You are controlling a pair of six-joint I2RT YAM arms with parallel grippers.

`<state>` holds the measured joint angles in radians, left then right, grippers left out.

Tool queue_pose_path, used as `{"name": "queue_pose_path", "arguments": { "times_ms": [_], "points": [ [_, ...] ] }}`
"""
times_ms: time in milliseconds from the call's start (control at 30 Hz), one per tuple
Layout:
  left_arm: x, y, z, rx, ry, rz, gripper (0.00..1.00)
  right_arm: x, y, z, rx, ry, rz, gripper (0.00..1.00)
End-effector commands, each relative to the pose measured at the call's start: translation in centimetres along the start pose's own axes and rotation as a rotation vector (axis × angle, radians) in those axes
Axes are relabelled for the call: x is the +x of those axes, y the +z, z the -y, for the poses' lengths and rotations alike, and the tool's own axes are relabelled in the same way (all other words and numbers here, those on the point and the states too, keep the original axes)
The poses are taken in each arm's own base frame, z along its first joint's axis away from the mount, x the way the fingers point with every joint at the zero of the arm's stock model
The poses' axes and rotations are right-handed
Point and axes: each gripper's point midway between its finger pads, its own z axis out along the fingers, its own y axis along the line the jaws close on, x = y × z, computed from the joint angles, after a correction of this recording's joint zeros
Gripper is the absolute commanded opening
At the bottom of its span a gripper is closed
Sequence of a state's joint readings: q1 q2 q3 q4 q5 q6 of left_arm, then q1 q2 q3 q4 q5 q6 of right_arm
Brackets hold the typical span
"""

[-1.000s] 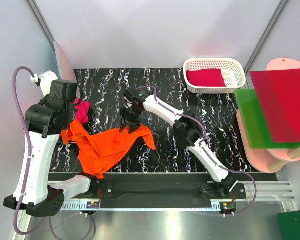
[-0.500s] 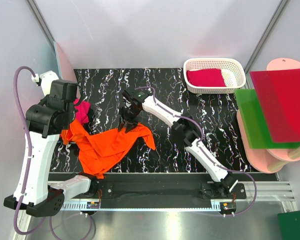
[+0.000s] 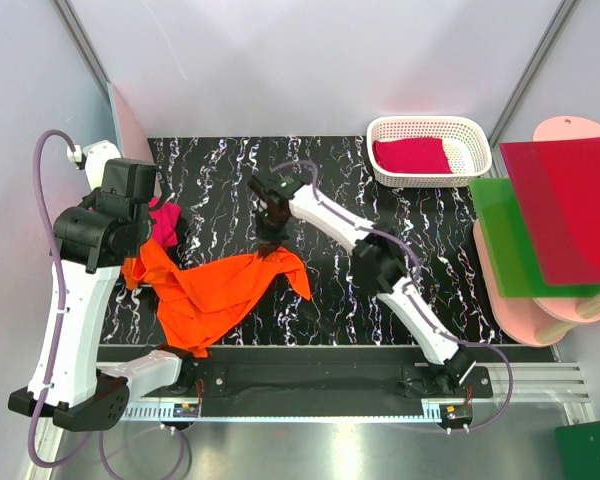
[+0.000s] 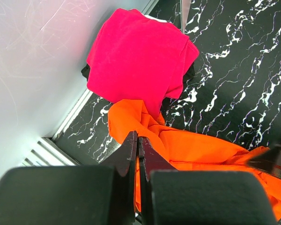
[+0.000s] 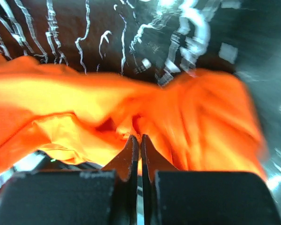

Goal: Fold and stack the t-shirts
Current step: Flatten out the tshirt

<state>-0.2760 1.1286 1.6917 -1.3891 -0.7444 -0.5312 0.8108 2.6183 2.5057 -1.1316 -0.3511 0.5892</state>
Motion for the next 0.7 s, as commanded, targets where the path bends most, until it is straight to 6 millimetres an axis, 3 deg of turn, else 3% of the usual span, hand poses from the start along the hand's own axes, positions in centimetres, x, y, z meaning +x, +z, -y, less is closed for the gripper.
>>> {"name": "queue_pose_path", "arguments": {
  "times_ms": [0,33,67,100,133,200,233,300,333,400,433,533,600,667],
  "points": [
    [-0.1,-0.5,-1.1,-0.022,0.009,0.001,0.0,-4.7,-17.7,-1.9,0.105,-0.14,0.484,0.0],
    [-0.1,-0.6,-1.0,-0.018,0.001,0.002,0.0,-5.7,-19.6,0.2,0.215,-0.116,0.574,0.0],
    [-0.1,-0.6,-1.0,-0.017,-0.004,0.004,0.0,-5.5,-23.8,0.3,0.232,-0.115,0.665,0.0],
    [-0.1,-0.7,-1.0,-0.014,-0.006,0.005,0.0,-5.8,-25.7,0.8,0.259,-0.106,0.727,0.0],
    [-0.1,-0.7,-1.0,-0.012,-0.011,0.008,0.0,-5.6,-29.1,2.3,0.321,-0.081,0.809,0.0],
    [0.1,-0.6,-1.0,-0.01,-0.008,0.007,0.0,-5.4,-32.1,3.3,0.364,-0.066,0.901,0.0],
    [0.2,-0.6,-0.9,-0.004,-0.009,0.004,0.0,-4.3,-33.3,5.0,0.417,-0.056,0.928,0.0],
    [0.8,-0.4,-0.6,0.009,-0.006,-0.015,0.0,-3.4,-33.2,6.3,0.442,-0.051,0.944,0.0],
    [1.1,-0.3,-0.5,0.01,-0.01,-0.024,0.0,-1.3,-31.1,8.5,0.475,-0.052,0.869,0.0],
    [2.0,-0.3,-0.4,0.022,-0.015,-0.042,0.0,0.7,-28.0,10.6,0.48,-0.015,0.788,0.0],
    [2.1,-0.2,-0.3,0.027,-0.018,-0.046,0.0,3.2,-24.8,12.3,0.475,0.011,0.689,0.0],
    [2.1,-0.4,-0.2,0.038,-0.028,-0.045,0.0,6.9,-22.1,13.8,0.427,0.088,0.597,0.0],
    [0.9,-1.0,-0.4,0.049,-0.049,-0.015,0.0,7.3,-23.5,13.7,0.407,0.113,0.646,0.0],
    [-0.4,-1.6,-0.2,0.073,-0.076,0.018,0.0,6.9,-27.4,12.6,0.365,0.106,0.762,0.0]
  ]
}}
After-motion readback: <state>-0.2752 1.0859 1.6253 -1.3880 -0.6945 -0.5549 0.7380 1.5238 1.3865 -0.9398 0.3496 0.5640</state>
